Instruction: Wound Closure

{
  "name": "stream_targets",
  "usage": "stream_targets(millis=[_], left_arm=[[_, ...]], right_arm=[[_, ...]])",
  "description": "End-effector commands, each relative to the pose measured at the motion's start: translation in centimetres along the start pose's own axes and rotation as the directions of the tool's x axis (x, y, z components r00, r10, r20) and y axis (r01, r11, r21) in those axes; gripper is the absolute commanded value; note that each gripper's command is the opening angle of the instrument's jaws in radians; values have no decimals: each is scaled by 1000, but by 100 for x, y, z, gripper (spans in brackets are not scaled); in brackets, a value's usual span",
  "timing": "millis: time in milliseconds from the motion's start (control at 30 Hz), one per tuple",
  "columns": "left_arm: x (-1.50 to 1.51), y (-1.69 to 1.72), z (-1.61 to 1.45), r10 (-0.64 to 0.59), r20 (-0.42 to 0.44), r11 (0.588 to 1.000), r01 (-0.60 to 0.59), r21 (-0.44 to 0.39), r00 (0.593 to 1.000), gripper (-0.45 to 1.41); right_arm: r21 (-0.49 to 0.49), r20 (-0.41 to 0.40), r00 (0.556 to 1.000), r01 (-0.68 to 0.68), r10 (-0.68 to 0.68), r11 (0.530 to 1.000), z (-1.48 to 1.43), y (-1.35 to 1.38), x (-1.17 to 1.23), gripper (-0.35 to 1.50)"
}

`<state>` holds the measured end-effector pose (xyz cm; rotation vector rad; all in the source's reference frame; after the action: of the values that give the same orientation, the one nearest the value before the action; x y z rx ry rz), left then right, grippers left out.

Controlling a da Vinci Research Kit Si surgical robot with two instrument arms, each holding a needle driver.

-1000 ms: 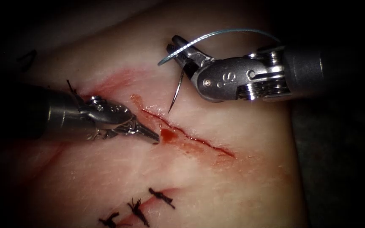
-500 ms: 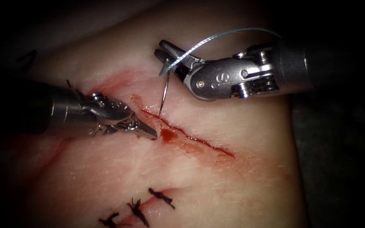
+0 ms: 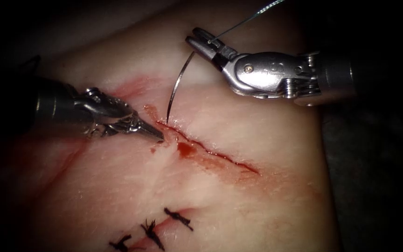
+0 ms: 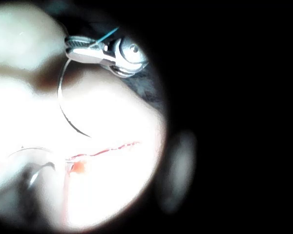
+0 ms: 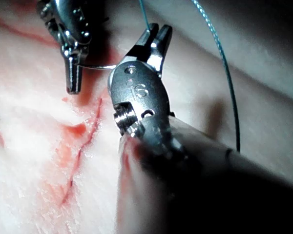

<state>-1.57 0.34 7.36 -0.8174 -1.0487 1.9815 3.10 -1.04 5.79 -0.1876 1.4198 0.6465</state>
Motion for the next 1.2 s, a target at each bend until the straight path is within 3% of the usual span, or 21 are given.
stream_targets(millis=[33,133,267,300,433,533,700,967,1000,1067,1100,1167,1200], left_arm=[[1,-2,5,-30,2,1000,30,-3,1000,29],[1,-3,-3,-87,7,996,87,-11,996,61],[1,-6,-8,-259,-31,966,259,-14,965,66],[4,-9,-8,-313,-71,948,307,-81,947,91],[8,-10,-8,-390,-128,913,365,-180,912,94],[13,-7,-5,-485,-151,861,440,-254,861,96],[19,1,4,-590,-150,778,510,-366,793,96],[23,9,6,-637,-143,739,547,-393,758,96],[24,9,5,-638,-143,737,547,-397,757,93],[26,11,4,-655,-138,722,562,-403,743,68],[28,13,4,-683,-127,697,590,-409,719,27],[29,13,4,-685,-129,696,590,-409,717,21],[30,13,5,-685,-130,696,591,-409,717,2]], right_arm=[[12,1,999,-43,43,999,2,-3,-4,-35],[42,4,992,-124,124,991,-5,0,-1,-35],[62,13,976,-219,219,974,-11,3,7,-35],[95,13,976,-220,219,971,-11,1,8,-35],[123,16,975,-220,220,968,-10,-3,7,-35],[138,19,974,-226,226,964,-8,-7,7,-35],[124,-3,995,-103,104,987,-4,-16,8,-35],[128,-1,999,-41,41,991,-2,-22,7,-35],[125,-1,999,-41,41,991,-2,-22,6,-35],[125,-3,1000,-23,24,992,-1,-23,6,-35],[124,-3,1000,-4,5,992,1,-25,6,-35],[128,-1,1000,2,-2,992,1,-27,6,-35],[133,3,1000,9,-9,991,1,-28,5,-35]])
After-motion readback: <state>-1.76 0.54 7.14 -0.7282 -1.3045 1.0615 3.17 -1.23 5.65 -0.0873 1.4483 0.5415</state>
